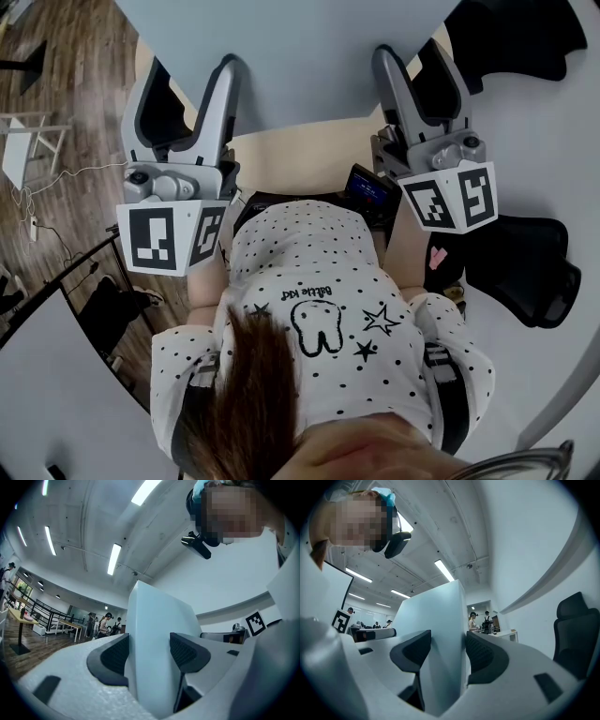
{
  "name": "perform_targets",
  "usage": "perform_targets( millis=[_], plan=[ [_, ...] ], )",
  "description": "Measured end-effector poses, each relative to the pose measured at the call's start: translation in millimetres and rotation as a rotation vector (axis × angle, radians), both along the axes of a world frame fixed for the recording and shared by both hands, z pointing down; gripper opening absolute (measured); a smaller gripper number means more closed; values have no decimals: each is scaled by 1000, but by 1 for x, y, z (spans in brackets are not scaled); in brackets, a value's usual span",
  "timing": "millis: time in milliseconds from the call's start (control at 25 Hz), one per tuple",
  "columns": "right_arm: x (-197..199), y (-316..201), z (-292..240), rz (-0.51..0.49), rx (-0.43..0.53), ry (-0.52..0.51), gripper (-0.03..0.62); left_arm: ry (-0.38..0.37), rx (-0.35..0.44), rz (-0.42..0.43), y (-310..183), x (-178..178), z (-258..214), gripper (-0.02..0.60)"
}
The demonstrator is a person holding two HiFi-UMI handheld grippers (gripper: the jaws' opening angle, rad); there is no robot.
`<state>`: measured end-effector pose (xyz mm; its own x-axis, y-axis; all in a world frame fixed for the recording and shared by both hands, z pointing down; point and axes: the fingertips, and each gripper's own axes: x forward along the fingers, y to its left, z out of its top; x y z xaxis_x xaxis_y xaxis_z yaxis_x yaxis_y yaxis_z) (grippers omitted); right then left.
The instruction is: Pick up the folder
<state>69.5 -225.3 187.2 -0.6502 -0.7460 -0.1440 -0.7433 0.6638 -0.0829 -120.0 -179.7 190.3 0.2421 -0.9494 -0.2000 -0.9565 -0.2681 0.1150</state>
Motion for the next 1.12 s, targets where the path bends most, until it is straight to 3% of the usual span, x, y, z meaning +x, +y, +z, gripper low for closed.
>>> perform_targets(
  millis=[1120],
  plan=[
    [2, -4, 10, 7, -33, 8, 229, 4, -21, 2, -4, 2, 8, 276]
  ],
)
